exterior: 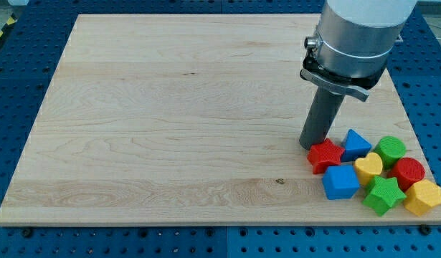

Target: Keep arm on right side of green star

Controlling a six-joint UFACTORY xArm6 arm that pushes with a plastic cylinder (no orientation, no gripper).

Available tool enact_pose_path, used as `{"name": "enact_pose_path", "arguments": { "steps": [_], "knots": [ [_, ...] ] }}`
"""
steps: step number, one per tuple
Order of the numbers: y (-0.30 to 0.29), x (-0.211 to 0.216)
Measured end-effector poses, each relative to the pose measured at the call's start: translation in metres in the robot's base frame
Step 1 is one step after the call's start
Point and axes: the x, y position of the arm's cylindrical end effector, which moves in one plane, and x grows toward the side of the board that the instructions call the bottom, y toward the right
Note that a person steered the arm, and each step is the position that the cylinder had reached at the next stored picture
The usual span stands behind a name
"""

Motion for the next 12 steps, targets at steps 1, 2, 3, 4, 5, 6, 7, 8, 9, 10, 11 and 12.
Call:
{"name": "enact_pose_path", "arguments": {
  "steps": [1,2,3,4,5,6,7,8,9,10,11,12],
  "knots": [
    [-0.007,-0.005],
    [-0.01,-0.036],
    [-0.006,-0.065],
    [-0.004,-0.099],
    [0.041,-0.116],
    [0.11,-0.116],
    [0.185,-0.113],
    [0.215,-0.101],
    [0.215,-0.101],
    [0.215,-0.098],
    [0.215,-0.092],
    [0.208,-0.053]
  ]
}}
